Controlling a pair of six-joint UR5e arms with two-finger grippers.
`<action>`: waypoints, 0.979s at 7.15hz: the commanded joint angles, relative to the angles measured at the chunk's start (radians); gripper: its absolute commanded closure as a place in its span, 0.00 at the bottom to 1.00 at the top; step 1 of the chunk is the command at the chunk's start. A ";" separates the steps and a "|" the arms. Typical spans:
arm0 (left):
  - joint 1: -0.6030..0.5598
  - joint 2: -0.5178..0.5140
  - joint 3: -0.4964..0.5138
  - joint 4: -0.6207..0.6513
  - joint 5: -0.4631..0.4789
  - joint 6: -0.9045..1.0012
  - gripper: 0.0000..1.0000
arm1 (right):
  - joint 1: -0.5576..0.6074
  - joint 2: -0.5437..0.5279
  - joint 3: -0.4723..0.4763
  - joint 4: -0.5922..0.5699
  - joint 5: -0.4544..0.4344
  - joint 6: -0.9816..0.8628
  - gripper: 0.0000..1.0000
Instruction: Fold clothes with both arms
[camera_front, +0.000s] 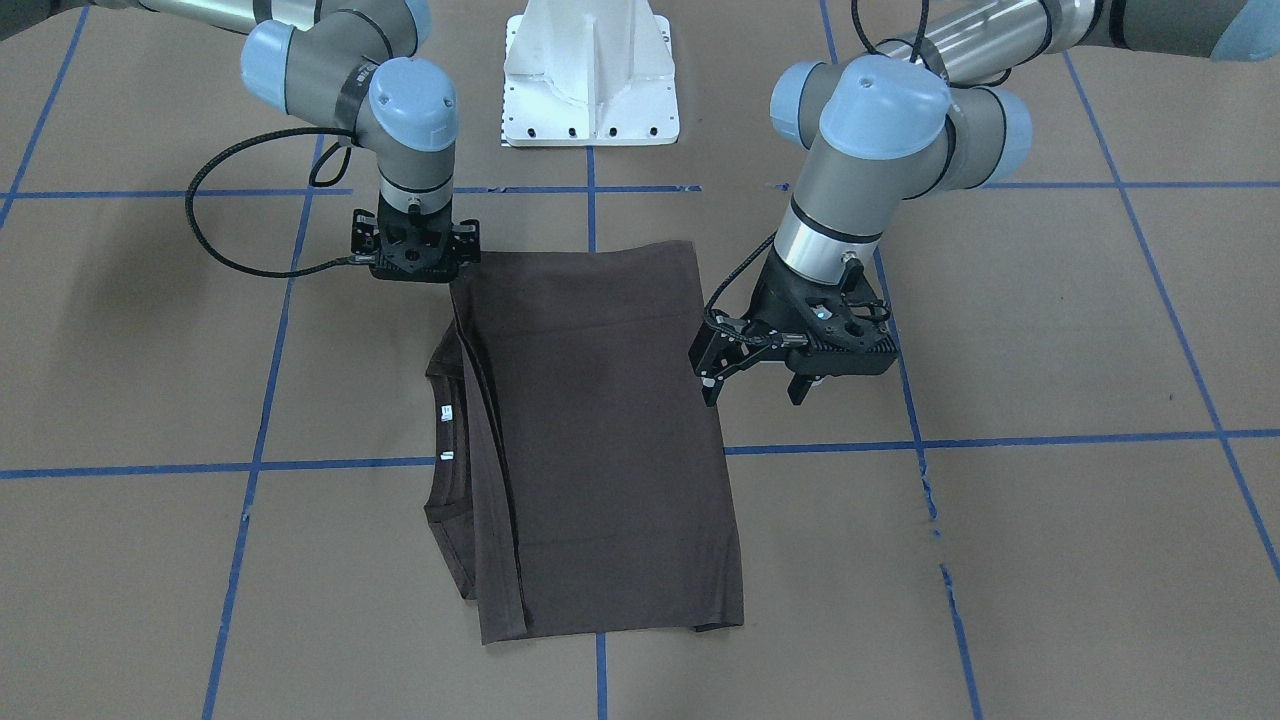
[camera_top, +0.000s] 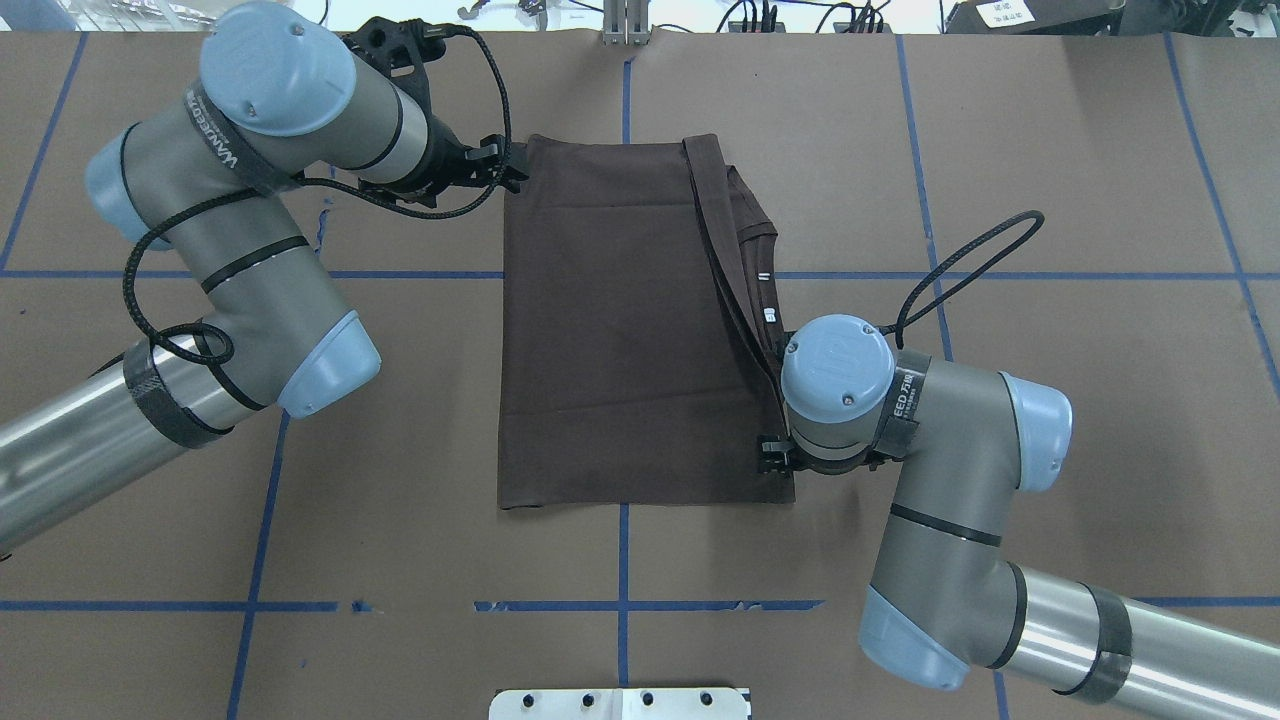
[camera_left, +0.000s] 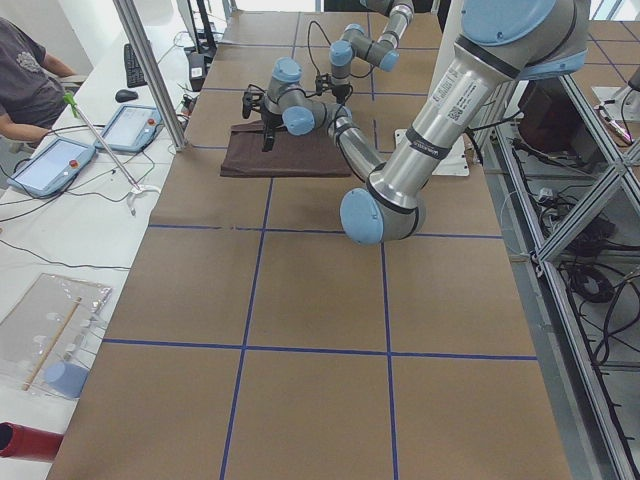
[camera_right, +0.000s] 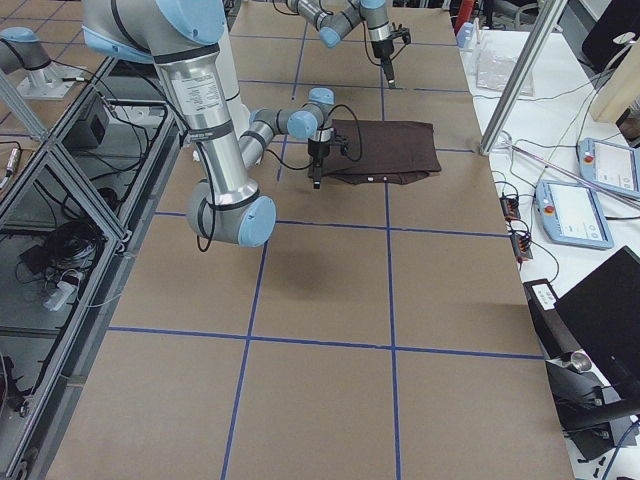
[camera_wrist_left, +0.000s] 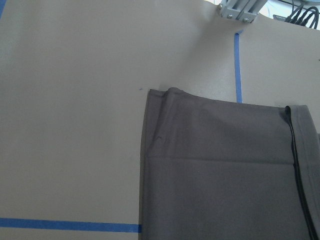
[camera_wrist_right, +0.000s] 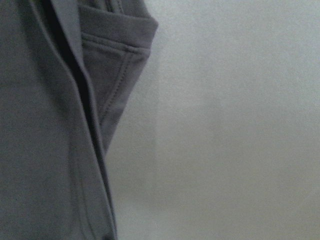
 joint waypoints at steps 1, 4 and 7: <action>0.001 -0.001 0.000 0.000 0.000 0.000 0.00 | 0.009 -0.006 0.008 0.000 0.000 0.000 0.00; 0.000 -0.005 0.000 0.000 -0.002 0.002 0.00 | 0.100 0.075 -0.021 0.004 0.020 -0.050 0.00; -0.040 0.003 -0.012 0.011 -0.058 0.033 0.00 | 0.145 0.223 -0.204 0.015 0.024 -0.102 0.00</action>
